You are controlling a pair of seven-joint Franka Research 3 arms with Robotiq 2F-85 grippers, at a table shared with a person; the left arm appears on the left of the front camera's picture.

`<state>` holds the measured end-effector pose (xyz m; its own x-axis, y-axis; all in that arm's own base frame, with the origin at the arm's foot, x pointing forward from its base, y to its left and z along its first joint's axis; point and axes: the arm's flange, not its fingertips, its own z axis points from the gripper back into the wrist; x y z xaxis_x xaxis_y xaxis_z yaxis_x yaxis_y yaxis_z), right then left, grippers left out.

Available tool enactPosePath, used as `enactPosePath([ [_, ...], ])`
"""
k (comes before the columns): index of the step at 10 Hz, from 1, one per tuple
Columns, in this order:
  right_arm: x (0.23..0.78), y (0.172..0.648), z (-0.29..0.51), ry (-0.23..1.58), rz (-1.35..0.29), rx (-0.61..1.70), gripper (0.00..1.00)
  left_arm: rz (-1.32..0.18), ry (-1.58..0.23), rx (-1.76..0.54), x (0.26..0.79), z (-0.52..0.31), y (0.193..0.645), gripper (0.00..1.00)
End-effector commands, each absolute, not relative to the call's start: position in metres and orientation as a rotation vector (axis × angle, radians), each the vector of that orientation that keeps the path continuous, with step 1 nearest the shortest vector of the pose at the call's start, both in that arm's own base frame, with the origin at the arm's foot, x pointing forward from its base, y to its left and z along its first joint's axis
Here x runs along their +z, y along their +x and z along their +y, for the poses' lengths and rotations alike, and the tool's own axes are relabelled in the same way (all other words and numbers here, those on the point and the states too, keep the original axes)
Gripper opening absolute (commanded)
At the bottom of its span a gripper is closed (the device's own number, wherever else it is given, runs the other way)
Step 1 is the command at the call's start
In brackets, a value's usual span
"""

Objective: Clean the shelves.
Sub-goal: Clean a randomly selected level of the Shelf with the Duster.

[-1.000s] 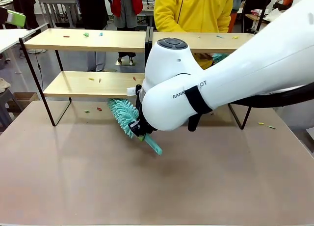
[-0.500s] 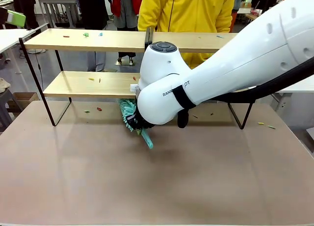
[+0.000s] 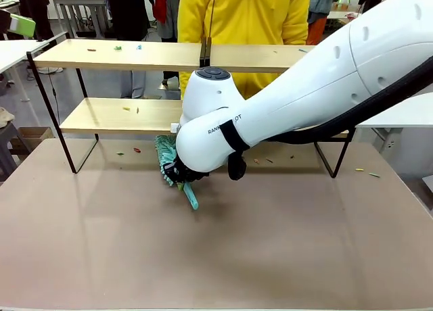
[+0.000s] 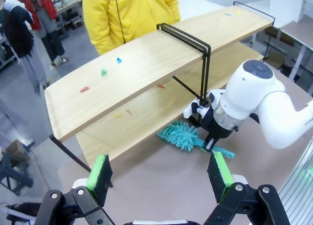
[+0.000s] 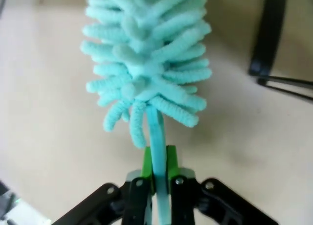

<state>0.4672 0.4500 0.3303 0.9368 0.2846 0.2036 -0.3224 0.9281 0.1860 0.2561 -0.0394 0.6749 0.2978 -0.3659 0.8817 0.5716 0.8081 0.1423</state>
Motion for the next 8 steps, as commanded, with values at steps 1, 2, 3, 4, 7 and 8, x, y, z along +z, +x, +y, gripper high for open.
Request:
enactPosePath([
  [1, 0.337, 0.482, 0.46, 0.256, -0.159, 0.363, 0.12, -1.11, -0.216, -0.629, 0.674, -0.039, 0.258, 1.0],
  [2, 0.334, 0.485, 0.468, 0.254, -0.141, 0.386, 0.12, -1.11, -0.216, -0.629, 0.674, -0.039, 0.258, 1.0],
  [3, 0.331, 0.487, 0.475, 0.258, -0.132, 0.406, 0.12, -1.11, -0.216, -0.629, 0.674, -0.039, 0.258, 1.0],
  [4, 0.331, 0.487, 0.483, 0.262, -0.149, 0.422, 0.12, -1.11, -0.216, -0.629, 0.674, -0.039, 0.258, 1.0],
  [7, 0.327, 0.48, 0.494, 0.259, -0.164, 0.471, 0.12, -1.11, -0.216, -0.629, 0.674, -0.039, 0.258, 1.0],
  [8, 0.328, 0.482, 0.497, 0.274, -0.165, 0.477, 0.12, -1.11, -0.216, -0.629, 0.674, -0.039, 0.258, 1.0],
])
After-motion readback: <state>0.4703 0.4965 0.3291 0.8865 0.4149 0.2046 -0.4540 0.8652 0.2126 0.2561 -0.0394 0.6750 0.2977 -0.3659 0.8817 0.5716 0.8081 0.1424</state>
